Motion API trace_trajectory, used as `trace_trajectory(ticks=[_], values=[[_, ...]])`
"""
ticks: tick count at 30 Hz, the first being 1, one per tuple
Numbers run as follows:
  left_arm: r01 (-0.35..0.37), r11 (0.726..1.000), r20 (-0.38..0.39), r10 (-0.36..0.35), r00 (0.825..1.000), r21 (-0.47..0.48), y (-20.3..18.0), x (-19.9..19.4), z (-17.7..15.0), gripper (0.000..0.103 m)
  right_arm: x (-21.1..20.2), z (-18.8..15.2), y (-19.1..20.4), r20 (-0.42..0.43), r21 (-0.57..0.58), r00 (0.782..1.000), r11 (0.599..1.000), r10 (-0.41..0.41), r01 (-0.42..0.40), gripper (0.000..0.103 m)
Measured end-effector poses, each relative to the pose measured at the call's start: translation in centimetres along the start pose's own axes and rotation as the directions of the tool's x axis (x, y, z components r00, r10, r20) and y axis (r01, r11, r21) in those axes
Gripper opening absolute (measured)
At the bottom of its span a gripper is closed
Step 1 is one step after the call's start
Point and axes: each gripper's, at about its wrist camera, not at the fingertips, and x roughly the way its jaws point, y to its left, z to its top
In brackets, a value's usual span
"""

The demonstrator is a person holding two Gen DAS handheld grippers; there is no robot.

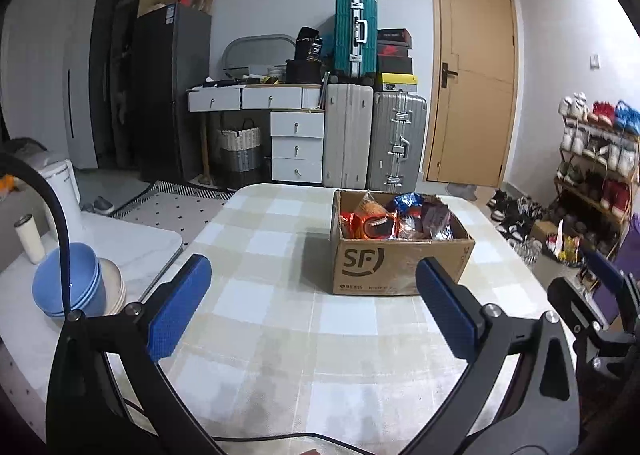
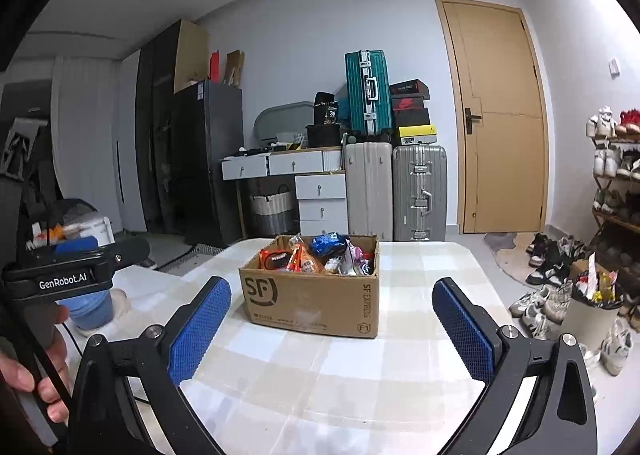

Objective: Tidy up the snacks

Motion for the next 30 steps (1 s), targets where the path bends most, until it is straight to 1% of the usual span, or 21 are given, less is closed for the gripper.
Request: trace_trajectory(ticks=[3,8,12,20,25,30], values=[[0.004,1.0,-0.007,-0.004,1.0,0.02,-0.5,0.3,-0.3,0.102,0.2,-0.2,0.1,-0.009,-0.002,1.0,1.0,0.002,-0.002,0.103],[0.025,0.999,-0.009,-0.025,1.0,0.02,-0.9,0.3,-0.4,0.102,0.5,-0.5,0.0,-0.017,0.004,1.0,1.0,0.003,-0.003,0.103],[0.02,0.999,-0.016,-0.019,1.0,0.037,-1.4,0.2,-0.7,0.102,0.5,-0.7,-0.1,-0.023,0.011,1.0,1.0,0.002,-0.002,0.103],[0.056,0.997,-0.022,-0.055,0.998,0.054,-1.8,0.3,-1.1,0.102,0.6,-0.9,-0.4,-0.032,0.024,0.999,1.0,-0.004,0.005,0.103],[0.04,0.997,-0.001,-0.04,0.999,0.064,-1.9,0.1,-1.2,0.102,0.5,-0.9,-0.5,-0.03,0.028,1.0,1.0,-0.006,0.007,0.103],[0.03,0.997,0.004,-0.03,1.0,0.064,-1.7,-0.1,-1.2,0.102,0.5,-0.9,-0.5,-0.032,0.03,0.999,1.0,-0.008,0.009,0.103]])
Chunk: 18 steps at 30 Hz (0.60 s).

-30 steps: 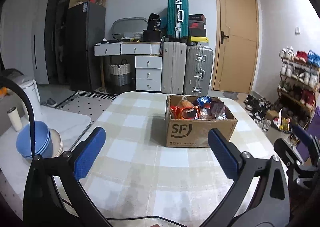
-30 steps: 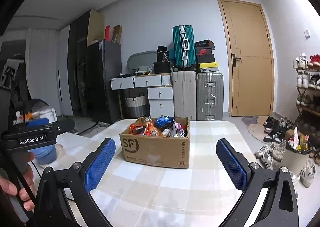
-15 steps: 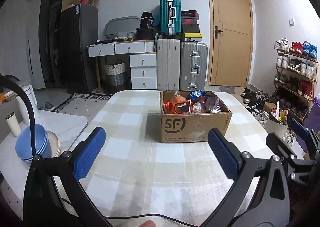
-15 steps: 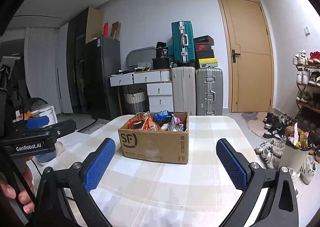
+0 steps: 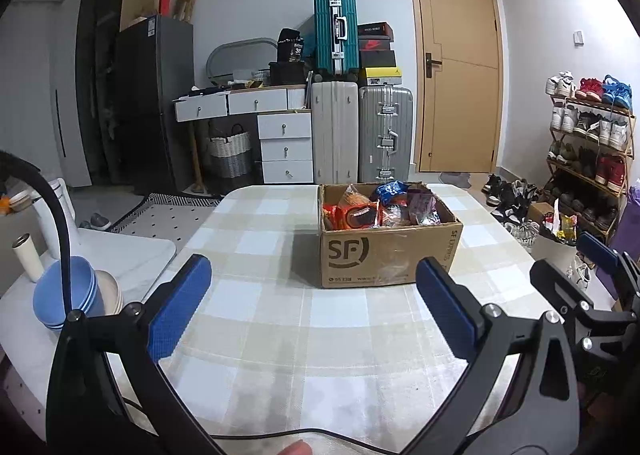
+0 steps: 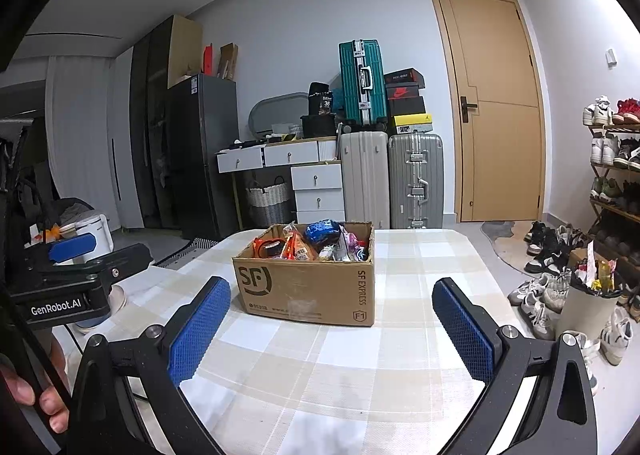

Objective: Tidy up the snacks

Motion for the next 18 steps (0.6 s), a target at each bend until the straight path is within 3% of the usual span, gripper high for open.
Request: trace_trajectory(ticks=[18], values=[[0.009,0.999,-0.013,-0.009,1.0,0.034,-0.4,0.51,-0.01,0.102,0.17,-0.19,0.14,-0.017,0.013,1.0,1.0,0.0,0.0,0.103]])
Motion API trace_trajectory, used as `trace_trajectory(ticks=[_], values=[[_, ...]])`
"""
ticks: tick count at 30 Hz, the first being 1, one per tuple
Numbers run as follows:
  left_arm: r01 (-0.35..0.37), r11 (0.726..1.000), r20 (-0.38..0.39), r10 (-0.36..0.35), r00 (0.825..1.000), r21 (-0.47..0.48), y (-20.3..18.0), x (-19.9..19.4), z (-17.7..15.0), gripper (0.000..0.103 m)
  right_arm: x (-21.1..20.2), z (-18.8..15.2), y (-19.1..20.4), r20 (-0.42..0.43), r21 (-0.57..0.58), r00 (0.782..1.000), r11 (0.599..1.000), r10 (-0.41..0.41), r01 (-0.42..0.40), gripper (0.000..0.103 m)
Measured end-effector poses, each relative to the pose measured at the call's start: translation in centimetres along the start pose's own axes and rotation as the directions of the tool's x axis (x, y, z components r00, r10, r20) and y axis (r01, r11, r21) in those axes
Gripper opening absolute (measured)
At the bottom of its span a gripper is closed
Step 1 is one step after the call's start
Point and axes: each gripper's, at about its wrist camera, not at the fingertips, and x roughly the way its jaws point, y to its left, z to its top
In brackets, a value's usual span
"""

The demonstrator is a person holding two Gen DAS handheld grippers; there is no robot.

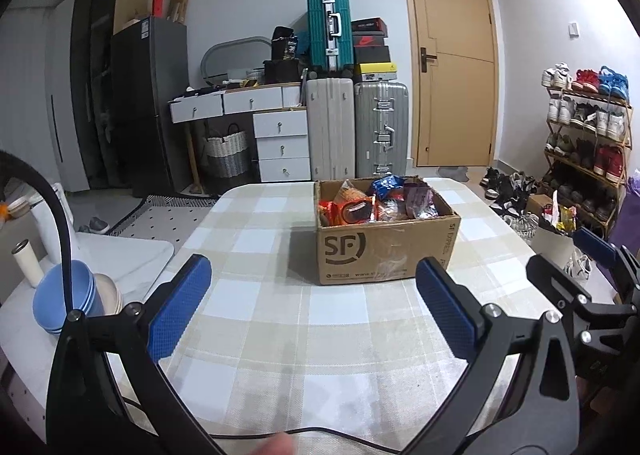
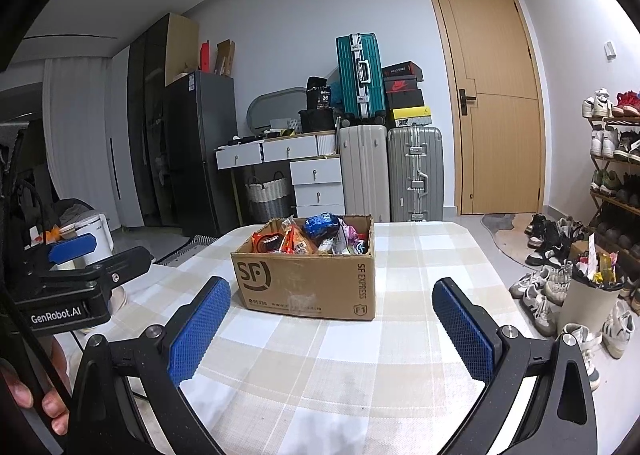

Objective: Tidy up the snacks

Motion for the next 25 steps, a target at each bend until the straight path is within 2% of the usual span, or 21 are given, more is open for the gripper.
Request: trace_trajectory(ticks=[5,14,21,25], values=[[0.023,0.999,-0.029,-0.024,0.999,-0.023,0.3,0.6,-0.1,0.102,0.1,-0.2,-0.1,-0.004,0.006,1.0,1.0,-0.003,0.003,0.103],[0.051,0.99,-0.048,-0.058,0.997,-0.129,2.3,1.2,-0.4,0.102,0.0,-0.5,-0.1,-0.008,0.008,1.0,1.0,-0.003,0.003,0.103],[-0.015,0.986,-0.07,0.004,0.998,-0.166,3.2,1.9,-0.9,0.102,0.0,-0.6,-0.1,-0.011,0.008,1.0,1.0,-0.004,0.004,0.103],[-0.065,0.98,0.004,0.067,0.998,-0.187,3.4,0.8,-1.5,0.102,0.1,-0.6,0.0,-0.01,0.009,1.0,1.0,-0.005,0.005,0.103]])
